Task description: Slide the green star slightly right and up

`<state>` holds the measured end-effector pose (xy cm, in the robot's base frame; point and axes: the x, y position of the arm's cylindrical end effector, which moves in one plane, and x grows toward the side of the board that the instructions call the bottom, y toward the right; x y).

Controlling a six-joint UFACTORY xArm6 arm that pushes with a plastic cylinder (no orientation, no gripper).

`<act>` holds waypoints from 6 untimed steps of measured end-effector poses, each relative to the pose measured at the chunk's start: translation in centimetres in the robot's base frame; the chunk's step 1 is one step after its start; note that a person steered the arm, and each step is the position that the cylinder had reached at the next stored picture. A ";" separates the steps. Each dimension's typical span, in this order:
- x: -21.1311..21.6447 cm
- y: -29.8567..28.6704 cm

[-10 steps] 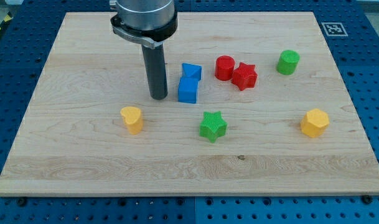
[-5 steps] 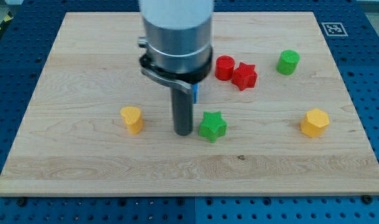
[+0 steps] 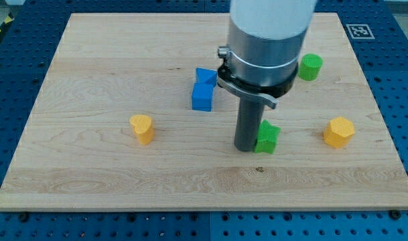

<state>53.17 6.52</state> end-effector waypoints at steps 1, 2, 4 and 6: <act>0.0 3.2; 0.8 4.5; 2.7 5.2; 0.5 8.4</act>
